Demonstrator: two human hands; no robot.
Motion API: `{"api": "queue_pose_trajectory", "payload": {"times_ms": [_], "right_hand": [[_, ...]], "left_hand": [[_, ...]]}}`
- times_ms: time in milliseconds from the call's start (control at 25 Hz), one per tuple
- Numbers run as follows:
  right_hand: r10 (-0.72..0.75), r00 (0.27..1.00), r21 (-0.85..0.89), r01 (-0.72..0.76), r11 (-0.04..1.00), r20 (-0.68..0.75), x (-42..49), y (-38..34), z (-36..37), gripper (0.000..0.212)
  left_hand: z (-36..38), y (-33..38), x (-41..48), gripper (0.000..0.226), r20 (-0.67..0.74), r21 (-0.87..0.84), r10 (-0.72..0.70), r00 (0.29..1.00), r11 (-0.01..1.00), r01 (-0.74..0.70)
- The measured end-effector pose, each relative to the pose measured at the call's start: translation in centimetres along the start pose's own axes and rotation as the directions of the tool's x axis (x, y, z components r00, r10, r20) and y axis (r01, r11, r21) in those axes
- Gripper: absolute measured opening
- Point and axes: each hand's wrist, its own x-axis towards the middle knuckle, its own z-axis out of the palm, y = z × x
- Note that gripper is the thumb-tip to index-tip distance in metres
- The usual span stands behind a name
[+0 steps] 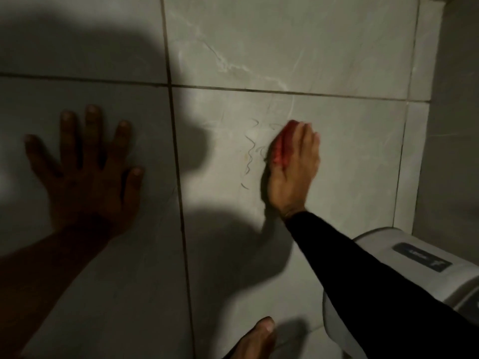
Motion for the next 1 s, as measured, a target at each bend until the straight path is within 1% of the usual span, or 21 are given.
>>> {"api": "queue_pose_trajectory", "payload": {"times_ms": [80,120,160,200,280,320,360,400,480,520,560,640,680,720,760,800,840,880,920,960,1000], "right_hand": [[-0.149,0.982,-0.028,0.153,0.988,0.119,-3.0,-0.1,0.1,0.069],[-0.179,0.965,-0.022,0.187,0.982,0.19,-4.9,0.5,-0.7,0.069],[-0.158,0.967,-0.025,0.166,0.986,0.201,-5.2,1.5,-1.4,0.069],[-0.1,0.98,-0.03,0.107,0.994,0.173,-3.9,1.9,-1.8,0.069],[0.038,0.999,-0.068,-0.036,0.997,0.03,0.8,0.3,-1.3,0.069],[0.05,0.998,-0.054,-0.053,0.997,-0.043,3.1,-1.8,-0.9,0.071],[-0.016,0.996,-0.046,0.012,0.999,-0.092,3.7,-3.7,-0.2,0.074],[-0.133,0.987,-0.057,0.128,0.99,-0.092,2.7,-5.0,0.5,0.076],[-0.316,0.948,-0.071,0.318,0.945,0.043,-4.0,-4.8,1.6,0.071],[-0.354,0.926,-0.081,0.366,0.927,0.128,-7.7,-3.6,1.1,0.068],[-0.328,0.927,-0.086,0.347,0.934,0.183,-10.0,-1.6,0.4,0.067],[-0.138,0.973,-0.086,0.156,0.984,0.184,-8.6,0.7,-0.3,0.073],[-0.015,0.992,-0.096,0.027,0.995,0.123,-6.1,0.4,-0.2,0.076],[0.044,0.999,-0.101,-0.042,0.994,0.024,-3.6,-1.0,0.5,0.078],[0.023,0.999,-0.085,-0.026,0.996,-0.037,-2.1,-3.0,1.1,0.078],[-0.083,0.995,-0.076,0.08,0.994,-0.048,-2.1,-4.4,1.9,0.077],[-0.22,0.976,-0.095,0.218,0.971,-0.005,-3.6,-5.1,2.7,0.073],[-0.345,0.934,-0.112,0.353,0.929,0.088,-6.3,-4.8,3.0,0.069],[-0.4,0.896,-0.115,0.426,0.898,0.192,-8.8,-3.9,2.4,0.067],[-0.395,0.888,-0.116,0.429,0.896,0.236,-9.8,-2.0,1.5,0.067],[-0.359,0.91,-0.095,0.384,0.919,0.205,-8.7,-0.8,0.7,0.067]], "left_hand": [[-0.2,0.1,-0.1,0.075,0.011,0.008,-0.021,1.0,1.0,0.021],[-0.4,0.2,-0.2,0.074,0.011,0.009,-0.036,0.999,0.999,0.036],[-0.6,0.3,-0.3,0.074,0.009,0.016,-0.043,0.999,0.999,0.043],[-0.6,0.3,-0.3,0.074,0.011,0.029,-0.044,0.999,0.999,0.043],[-0.4,0.3,-0.2,0.074,0.007,0.049,-0.03,1.0,0.998,0.03],[-0.3,0.3,-0.3,0.074,-0.007,0.054,-0.02,1.0,0.998,0.021],[-0.3,0.3,-0.3,0.074,-0.018,0.053,-0.008,1.0,0.999,0.009],[-0.2,0.2,-0.2,0.074,-0.02,0.051,0.002,1.0,0.999,-0.001],[-0.4,0.0,-0.1,0.075,-0.006,0.051,-0.016,1.0,0.999,0.016],[-0.4,0.0,-0.1,0.076,-0.001,0.053,-0.033,0.999,0.998,0.033],[-0.4,0.0,-0.2,0.076,0.003,0.056,-0.044,0.999,0.997,0.044],[-0.2,0.3,-0.3,0.076,-0.002,0.064,-0.031,1.0,0.997,0.031],[-0.1,0.2,-0.3,0.076,-0.009,0.07,-0.019,1.0,0.997,0.02],[0.1,0.0,-0.1,0.076,-0.018,0.072,-0.012,1.0,0.997,0.014],[0.2,-0.3,0.0,0.077,-0.024,0.066,-0.005,1.0,0.998,0.007],[0.4,-0.4,0.0,0.076,-0.027,0.057,0.0,1.0,0.998,0.001],[0.4,-0.4,0.0,0.076,-0.031,0.056,0.002,1.0,0.998,0.0],[0.4,-0.5,0.0,0.076,-0.039,0.066,-0.002,0.999,0.998,0.005],[0.3,-0.5,0.0,0.076,-0.043,0.076,-0.009,0.999,0.997,0.013],[0.3,-0.5,-0.1,0.076,-0.041,0.081,-0.011,0.999,0.997,0.014],[0.4,-0.3,-0.2,0.076,-0.043,0.087,-0.004,0.999,0.996,0.008]]}}
